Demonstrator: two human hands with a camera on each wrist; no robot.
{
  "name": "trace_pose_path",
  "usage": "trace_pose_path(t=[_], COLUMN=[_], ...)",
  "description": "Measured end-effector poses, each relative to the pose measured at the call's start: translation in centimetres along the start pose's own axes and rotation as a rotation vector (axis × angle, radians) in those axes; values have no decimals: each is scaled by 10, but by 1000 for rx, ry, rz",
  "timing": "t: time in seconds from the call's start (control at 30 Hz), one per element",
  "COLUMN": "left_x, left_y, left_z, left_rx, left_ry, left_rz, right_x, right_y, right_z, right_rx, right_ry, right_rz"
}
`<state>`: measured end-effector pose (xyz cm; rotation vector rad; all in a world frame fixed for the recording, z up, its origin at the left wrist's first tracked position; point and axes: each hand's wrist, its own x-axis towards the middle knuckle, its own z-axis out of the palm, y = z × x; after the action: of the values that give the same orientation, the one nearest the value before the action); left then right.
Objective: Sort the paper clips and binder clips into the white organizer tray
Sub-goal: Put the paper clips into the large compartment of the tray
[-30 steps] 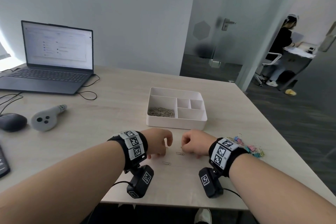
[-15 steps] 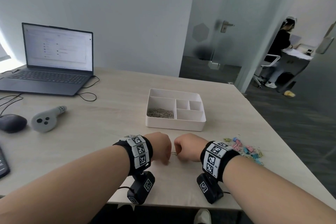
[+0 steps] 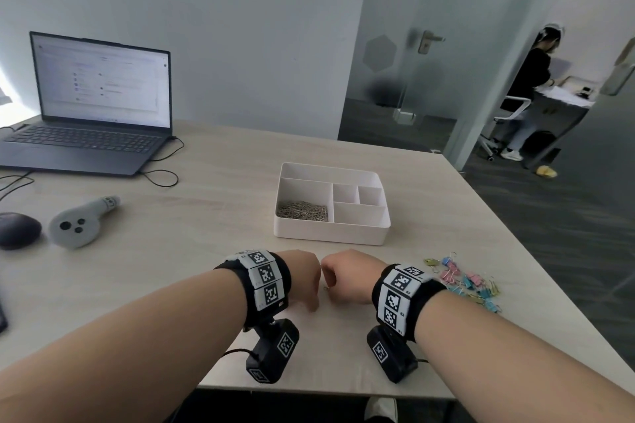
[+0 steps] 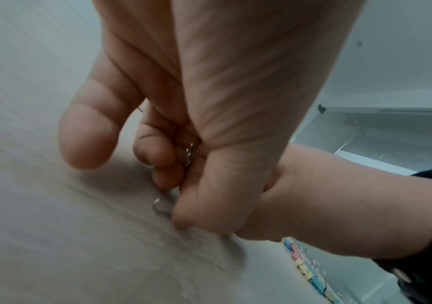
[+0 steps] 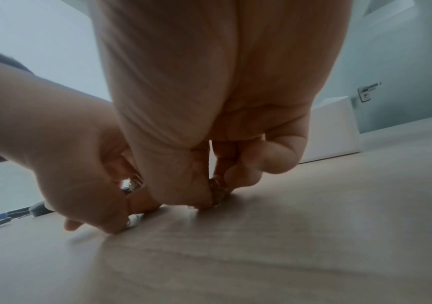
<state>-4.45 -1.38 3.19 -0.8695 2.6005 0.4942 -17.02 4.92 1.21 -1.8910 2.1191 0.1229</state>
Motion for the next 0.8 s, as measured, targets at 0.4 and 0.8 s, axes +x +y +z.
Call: trace_pose_path(t=[0.4,0.8], left_x=[17,51], left_y=[-40,-66], left_z=[-4,-37], left_rx=[-139,-278], left_ry=[230,621], left_rz=[-41,-9], right_x=[7,23], right_y=[3,12], right_z=[-3,-3], right_rx=[-35,32], right_ry=[38,46], right_rz=[-24,16])
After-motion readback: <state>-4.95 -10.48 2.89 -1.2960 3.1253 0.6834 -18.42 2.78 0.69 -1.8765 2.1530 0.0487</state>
